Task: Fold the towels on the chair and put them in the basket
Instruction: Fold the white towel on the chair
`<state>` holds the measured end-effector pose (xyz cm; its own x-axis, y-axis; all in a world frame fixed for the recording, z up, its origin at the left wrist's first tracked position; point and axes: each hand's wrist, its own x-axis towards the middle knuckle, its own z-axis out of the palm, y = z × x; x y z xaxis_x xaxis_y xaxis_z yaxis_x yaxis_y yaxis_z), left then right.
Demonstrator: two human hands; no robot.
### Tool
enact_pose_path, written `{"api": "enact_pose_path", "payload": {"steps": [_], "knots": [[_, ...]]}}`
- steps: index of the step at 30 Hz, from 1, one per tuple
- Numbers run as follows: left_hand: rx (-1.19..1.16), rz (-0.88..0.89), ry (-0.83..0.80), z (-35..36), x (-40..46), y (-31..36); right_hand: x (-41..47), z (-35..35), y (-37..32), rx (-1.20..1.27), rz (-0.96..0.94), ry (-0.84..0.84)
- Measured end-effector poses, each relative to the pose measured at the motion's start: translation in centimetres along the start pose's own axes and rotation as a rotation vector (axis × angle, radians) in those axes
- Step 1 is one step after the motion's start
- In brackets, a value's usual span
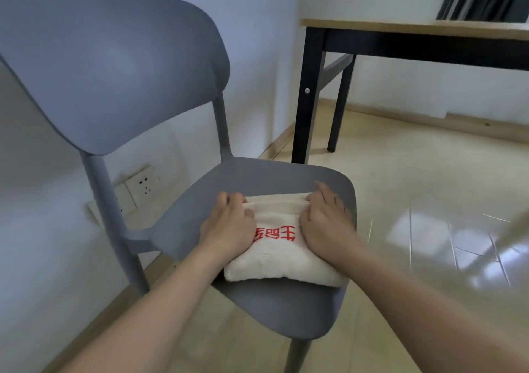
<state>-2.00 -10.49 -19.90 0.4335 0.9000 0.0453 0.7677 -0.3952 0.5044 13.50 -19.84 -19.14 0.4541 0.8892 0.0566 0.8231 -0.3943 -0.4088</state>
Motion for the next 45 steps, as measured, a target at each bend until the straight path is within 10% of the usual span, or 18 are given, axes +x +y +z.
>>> {"api": "enact_pose_path", "payload": {"steps": [7,18,25,36,41,45], "knots": [[-0.18,0.036,-0.103,-3.5,2.9,0.7,2.6,-3.5,-0.4,0.147,-0.127,0.157],[-0.065,-0.012,-0.282,-3.5,4.9,1.6,6.4,-4.4,-1.2,-0.188,-0.071,-0.162],[-0.043,0.058,-0.404,-5.2,3.5,1.7,6.3,-7.3,-2.2,-0.259,0.062,-0.695],[0.204,0.208,-0.437,-2.9,3.6,1.6,5.8,-4.8,-0.2,-0.118,-0.047,-0.437],[0.21,0.253,-0.463,-6.1,1.3,3.2,2.7,-7.5,-2.2,-0.068,-0.054,-0.584],[0.26,0.377,-0.21,-11.4,-1.5,5.9,-0.1,-12.9,-4.9,-0.281,-0.23,-0.476]]}}
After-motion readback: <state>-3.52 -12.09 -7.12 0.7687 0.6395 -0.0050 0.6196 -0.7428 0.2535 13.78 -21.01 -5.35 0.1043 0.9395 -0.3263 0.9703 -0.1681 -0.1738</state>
